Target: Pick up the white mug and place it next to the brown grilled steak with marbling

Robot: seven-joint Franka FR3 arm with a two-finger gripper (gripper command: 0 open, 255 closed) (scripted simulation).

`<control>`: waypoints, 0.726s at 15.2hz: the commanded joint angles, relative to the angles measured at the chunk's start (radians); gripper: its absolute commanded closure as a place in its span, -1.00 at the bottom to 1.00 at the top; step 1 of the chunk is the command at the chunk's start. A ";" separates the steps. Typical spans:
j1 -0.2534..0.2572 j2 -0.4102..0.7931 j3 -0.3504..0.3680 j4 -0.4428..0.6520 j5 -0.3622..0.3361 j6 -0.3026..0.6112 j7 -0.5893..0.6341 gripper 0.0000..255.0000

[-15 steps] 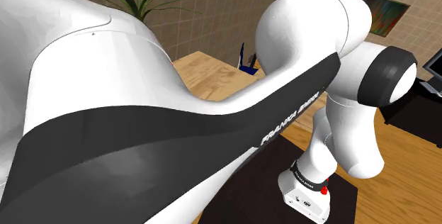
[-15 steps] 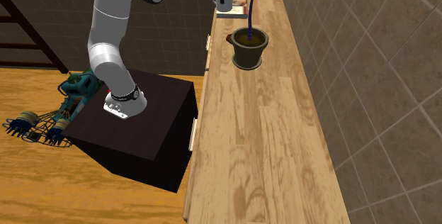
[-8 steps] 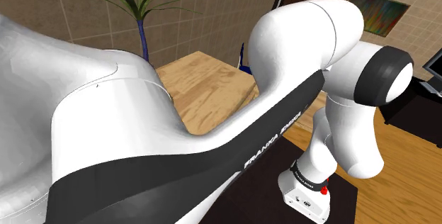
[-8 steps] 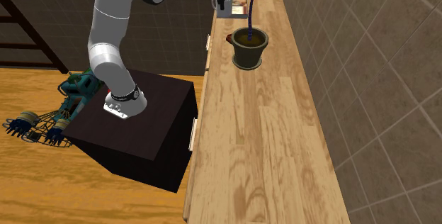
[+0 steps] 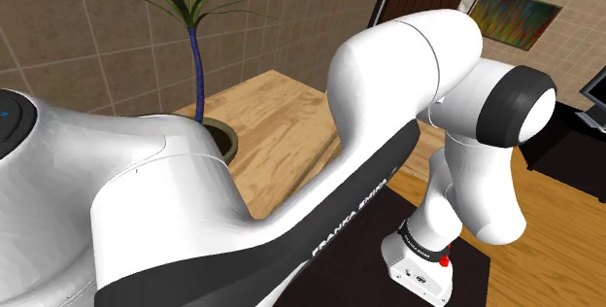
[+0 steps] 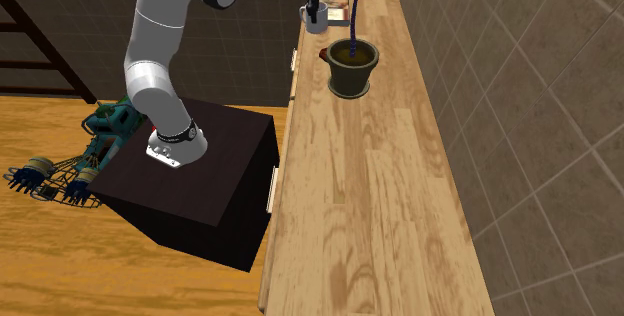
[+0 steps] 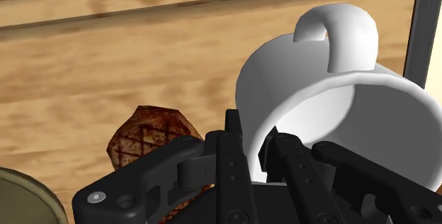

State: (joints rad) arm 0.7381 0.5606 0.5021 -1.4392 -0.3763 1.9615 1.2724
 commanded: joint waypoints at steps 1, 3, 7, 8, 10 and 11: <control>0.000 0.006 -0.002 -0.021 -0.005 0.026 0.007 1.00; 0.000 0.014 -0.006 -0.035 -0.011 0.047 0.012 1.00; 0.001 0.027 -0.011 -0.053 -0.020 0.077 0.020 1.00; 0.001 0.027 -0.011 -0.053 -0.020 0.077 0.020 1.00; 0.001 0.027 -0.011 -0.053 -0.020 0.077 0.020 1.00; 0.001 0.027 -0.011 -0.053 -0.020 0.077 0.020 1.00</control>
State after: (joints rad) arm 0.7389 0.5880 0.4912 -1.4922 -0.3961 2.0376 1.2923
